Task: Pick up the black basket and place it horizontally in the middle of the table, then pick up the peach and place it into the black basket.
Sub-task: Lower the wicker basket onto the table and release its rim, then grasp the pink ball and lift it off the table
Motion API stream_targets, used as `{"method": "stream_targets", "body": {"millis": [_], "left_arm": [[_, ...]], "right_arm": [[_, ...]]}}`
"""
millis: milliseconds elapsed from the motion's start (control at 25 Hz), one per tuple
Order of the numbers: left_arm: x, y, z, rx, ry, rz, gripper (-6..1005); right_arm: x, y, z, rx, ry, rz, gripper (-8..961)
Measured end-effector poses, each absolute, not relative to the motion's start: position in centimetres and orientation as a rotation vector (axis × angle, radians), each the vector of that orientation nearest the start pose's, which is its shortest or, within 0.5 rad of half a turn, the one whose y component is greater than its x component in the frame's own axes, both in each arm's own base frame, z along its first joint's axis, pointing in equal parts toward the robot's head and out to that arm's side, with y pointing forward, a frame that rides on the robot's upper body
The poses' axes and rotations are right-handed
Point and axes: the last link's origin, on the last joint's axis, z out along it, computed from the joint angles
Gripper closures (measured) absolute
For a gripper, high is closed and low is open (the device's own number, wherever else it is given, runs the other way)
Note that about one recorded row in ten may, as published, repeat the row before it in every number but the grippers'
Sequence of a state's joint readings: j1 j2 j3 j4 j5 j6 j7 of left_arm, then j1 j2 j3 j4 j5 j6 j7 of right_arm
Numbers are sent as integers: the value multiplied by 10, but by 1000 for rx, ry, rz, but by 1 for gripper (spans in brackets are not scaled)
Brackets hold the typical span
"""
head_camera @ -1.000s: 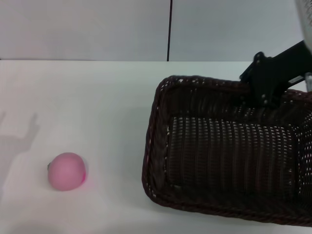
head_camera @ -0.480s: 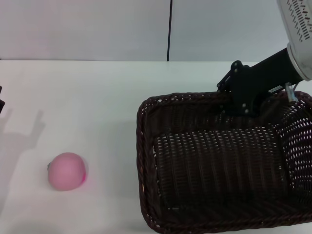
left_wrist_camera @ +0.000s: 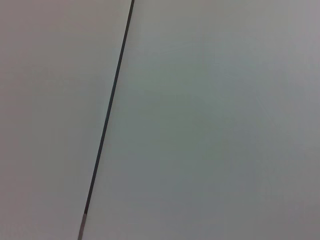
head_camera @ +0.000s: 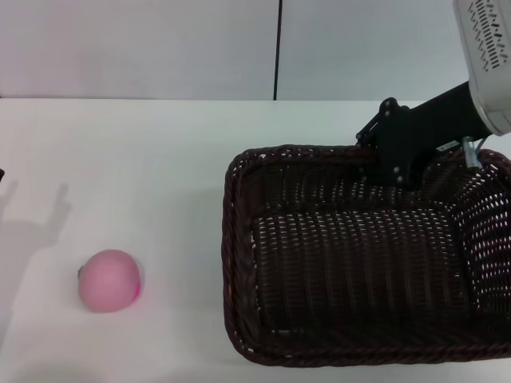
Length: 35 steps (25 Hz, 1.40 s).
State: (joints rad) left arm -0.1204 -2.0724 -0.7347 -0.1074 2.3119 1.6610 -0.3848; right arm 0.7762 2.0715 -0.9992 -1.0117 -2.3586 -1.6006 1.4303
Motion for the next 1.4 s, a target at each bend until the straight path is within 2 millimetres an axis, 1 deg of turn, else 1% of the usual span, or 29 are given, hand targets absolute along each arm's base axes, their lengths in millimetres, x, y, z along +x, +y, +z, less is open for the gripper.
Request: {"method": "stream_targets", "body": {"millis": [200,360,400,520,600,680,760,920,1040,1120,1240,1280,1320,1400], "left_arm": [[-357,200,14,-1480,-533,-982,284],[-356,200,14,-1491,-531,-986,287],[-356,200,14,-1495,-530,-987,288],[-356,199,15,-1520,-529,-1001,290],[-356,197,18,-1540,-522,-1018,291],[-356,195,22,-1574,-504,-1035,292],[-357,192,29,-1644,-477,-1048,294],[-360,186,44,-1872,-478,-1061,296],[-362,183,50,-2046,-525,-1040,298],[-362,182,48,-2160,-544,-1004,300],[-361,180,38,-2228,-533,-959,301],[-361,180,38,-2228,-533,-959,302],[-360,179,28,-2275,-519,-917,303],[-359,179,24,-2296,-520,-907,304]], "right_arm": [[173,383,6,-2988,-129,-86,718],[179,381,11,-2958,-35,-50,709],[180,378,14,-2950,-26,-20,672],[180,369,25,-2910,-25,123,562],[179,361,37,-2866,-34,226,488],[179,351,53,-2808,-32,318,471],[177,339,68,-2751,-23,422,453],[180,305,101,-2574,27,789,418],[195,281,119,-2404,92,1053,418],[209,267,123,-2289,140,1196,418],[233,252,122,-2139,190,1351,419],[242,247,121,-2086,205,1403,419],[251,243,118,-2033,228,1451,419],[266,237,114,-1941,260,1517,419]]}}
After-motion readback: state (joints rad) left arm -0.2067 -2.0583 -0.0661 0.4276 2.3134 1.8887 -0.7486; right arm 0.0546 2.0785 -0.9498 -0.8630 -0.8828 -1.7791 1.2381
